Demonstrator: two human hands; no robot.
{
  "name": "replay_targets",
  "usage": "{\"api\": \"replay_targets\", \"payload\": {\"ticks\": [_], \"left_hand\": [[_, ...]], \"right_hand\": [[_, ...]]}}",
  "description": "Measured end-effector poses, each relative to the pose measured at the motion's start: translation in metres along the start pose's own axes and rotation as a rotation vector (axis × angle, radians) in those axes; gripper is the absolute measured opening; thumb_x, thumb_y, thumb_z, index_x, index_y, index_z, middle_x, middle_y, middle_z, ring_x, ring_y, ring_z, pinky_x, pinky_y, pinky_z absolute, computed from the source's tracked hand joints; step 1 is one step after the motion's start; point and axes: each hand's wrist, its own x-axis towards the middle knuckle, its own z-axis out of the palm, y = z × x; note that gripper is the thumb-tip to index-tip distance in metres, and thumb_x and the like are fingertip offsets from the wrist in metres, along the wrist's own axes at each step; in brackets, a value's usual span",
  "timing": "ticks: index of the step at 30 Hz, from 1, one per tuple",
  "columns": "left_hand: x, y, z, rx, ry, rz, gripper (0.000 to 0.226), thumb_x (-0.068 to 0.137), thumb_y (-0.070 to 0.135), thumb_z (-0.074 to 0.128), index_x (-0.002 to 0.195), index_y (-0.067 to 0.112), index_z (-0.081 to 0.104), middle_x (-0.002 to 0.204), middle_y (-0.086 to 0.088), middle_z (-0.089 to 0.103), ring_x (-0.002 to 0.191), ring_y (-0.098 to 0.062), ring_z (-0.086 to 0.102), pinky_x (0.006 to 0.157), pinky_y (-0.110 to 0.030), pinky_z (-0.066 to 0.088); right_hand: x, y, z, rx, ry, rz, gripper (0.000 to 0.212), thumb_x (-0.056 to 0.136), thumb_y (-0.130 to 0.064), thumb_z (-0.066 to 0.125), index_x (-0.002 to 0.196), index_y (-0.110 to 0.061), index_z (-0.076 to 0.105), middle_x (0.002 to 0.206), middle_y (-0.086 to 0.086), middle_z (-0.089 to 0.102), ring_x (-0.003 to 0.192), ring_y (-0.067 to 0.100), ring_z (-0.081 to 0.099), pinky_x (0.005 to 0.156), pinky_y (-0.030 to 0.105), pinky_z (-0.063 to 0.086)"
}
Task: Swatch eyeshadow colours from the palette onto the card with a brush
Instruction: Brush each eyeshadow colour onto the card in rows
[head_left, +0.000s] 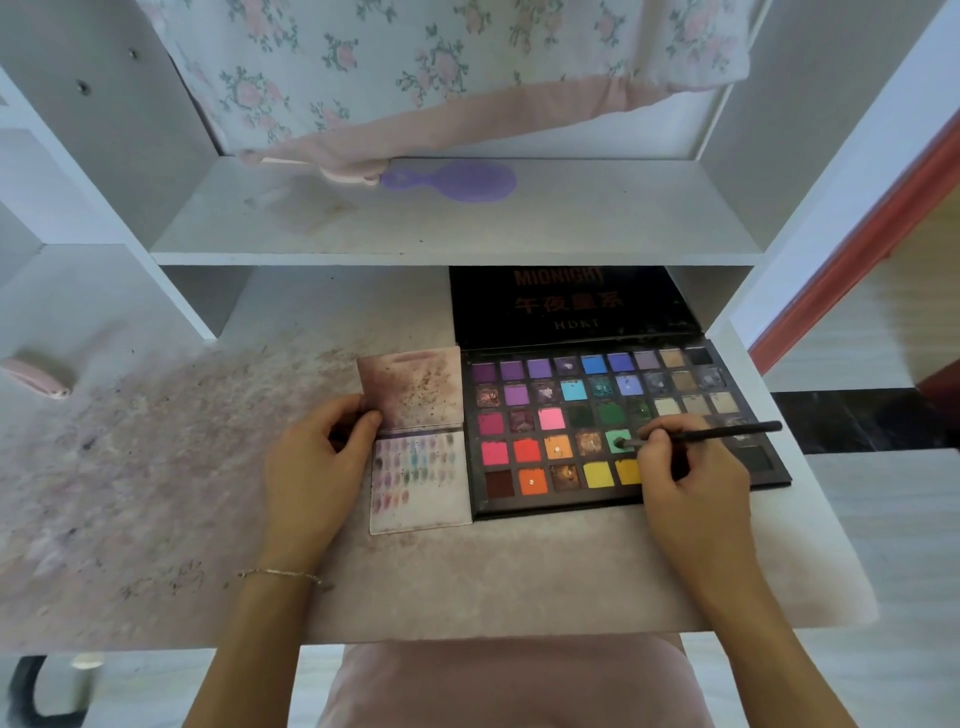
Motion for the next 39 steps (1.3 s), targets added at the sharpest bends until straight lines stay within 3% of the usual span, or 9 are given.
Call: {"api": "replay_targets", "payload": {"ticks": [15,21,26,30,36,39], "left_hand": [[-0.001,0.003,-0.001,0.019,-0.003,0.004,0.018,0.087,0.017,0.058,0.102,0.015,0.068,0.087,0.009,0.061,0.079,-0.012,0.056,0.073,-0.026,0.04],[-0.001,0.002,0.0,0.021,0.005,0.011,0.018,0.087,0.016,0.058,0.102,0.015,0.068,0.086,0.01,0.06,0.078,-0.011,0.055,0.068,-0.022,0.038],[0.0,-0.001,0.0,0.005,-0.008,0.005,0.016,0.087,0.018,0.058,0.1,0.018,0.068,0.084,0.011,0.062,0.076,-0.009,0.057,0.065,-0.018,0.038],[0.0,-0.001,0.001,-0.006,-0.003,0.01,0.015,0.087,0.018,0.058,0.097,0.019,0.068,0.085,0.011,0.064,0.074,-0.004,0.056,0.065,-0.013,0.037],[0.0,-0.002,0.001,0.004,0.002,0.019,0.017,0.086,0.019,0.058,0.101,0.018,0.068,0.086,0.011,0.063,0.077,-0.01,0.058,0.069,-0.023,0.044],[0.001,-0.002,0.001,0.014,0.007,0.03,0.019,0.086,0.019,0.058,0.103,0.018,0.068,0.087,0.013,0.062,0.077,-0.008,0.058,0.067,-0.015,0.041]], "right_hand": [[0.0,-0.003,-0.001,-0.014,0.007,-0.022,0.036,0.088,-0.002,0.048,0.073,-0.035,0.048,0.071,-0.013,0.056,0.074,-0.012,0.055,0.059,0.002,0.042],[-0.001,-0.005,-0.001,0.016,0.024,-0.036,0.032,0.089,-0.005,0.048,0.076,-0.034,0.048,0.07,-0.009,0.057,0.072,-0.007,0.056,0.057,0.004,0.043],[0.001,-0.021,0.014,0.045,-0.073,-0.137,0.023,0.08,-0.014,0.045,0.076,-0.037,0.048,0.072,-0.014,0.057,0.074,-0.003,0.057,0.06,0.005,0.042],[-0.007,-0.033,0.037,0.13,-0.171,-0.151,0.021,0.081,-0.014,0.048,0.076,-0.034,0.049,0.061,-0.013,0.055,0.061,0.003,0.055,0.053,0.007,0.04],[-0.022,-0.045,0.065,0.175,-0.332,-0.124,0.013,0.08,-0.022,0.052,0.077,-0.034,0.047,0.069,-0.012,0.057,0.066,0.004,0.055,0.056,0.012,0.042],[-0.025,-0.05,0.073,0.157,-0.374,-0.133,0.015,0.081,-0.023,0.054,0.077,-0.037,0.048,0.071,-0.008,0.061,0.069,0.008,0.058,0.06,0.022,0.047]]}}
